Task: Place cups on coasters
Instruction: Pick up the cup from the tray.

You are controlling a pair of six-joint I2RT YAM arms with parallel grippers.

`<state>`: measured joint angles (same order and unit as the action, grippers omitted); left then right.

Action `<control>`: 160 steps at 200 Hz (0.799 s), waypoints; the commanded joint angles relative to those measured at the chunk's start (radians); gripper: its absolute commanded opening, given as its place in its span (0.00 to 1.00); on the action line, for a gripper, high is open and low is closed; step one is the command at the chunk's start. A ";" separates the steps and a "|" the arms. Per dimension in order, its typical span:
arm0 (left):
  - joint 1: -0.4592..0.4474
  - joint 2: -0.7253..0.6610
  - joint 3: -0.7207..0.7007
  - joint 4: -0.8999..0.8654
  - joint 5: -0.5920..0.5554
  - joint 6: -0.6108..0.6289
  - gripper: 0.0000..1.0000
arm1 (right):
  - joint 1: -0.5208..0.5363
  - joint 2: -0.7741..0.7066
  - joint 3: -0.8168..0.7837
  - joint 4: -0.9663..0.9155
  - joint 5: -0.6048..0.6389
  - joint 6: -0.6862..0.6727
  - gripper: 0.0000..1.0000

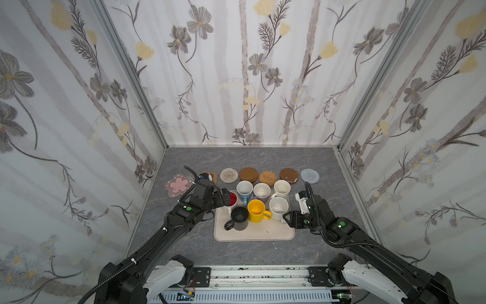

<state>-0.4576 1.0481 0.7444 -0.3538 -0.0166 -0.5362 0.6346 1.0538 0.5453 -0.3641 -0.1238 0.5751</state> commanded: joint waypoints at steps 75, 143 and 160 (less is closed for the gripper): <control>-0.002 -0.015 -0.005 -0.038 -0.035 0.065 1.00 | 0.060 0.182 0.078 0.039 0.061 0.036 0.49; -0.003 -0.052 -0.025 -0.039 -0.036 0.059 1.00 | 0.093 0.273 0.121 0.033 0.069 0.026 0.47; -0.003 -0.053 -0.026 -0.039 -0.036 0.061 1.00 | 0.093 0.298 0.131 0.033 0.079 0.025 0.46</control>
<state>-0.4606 0.9997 0.7212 -0.3939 -0.0368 -0.4751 0.7258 1.3254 0.6594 -0.3542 -0.0719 0.6014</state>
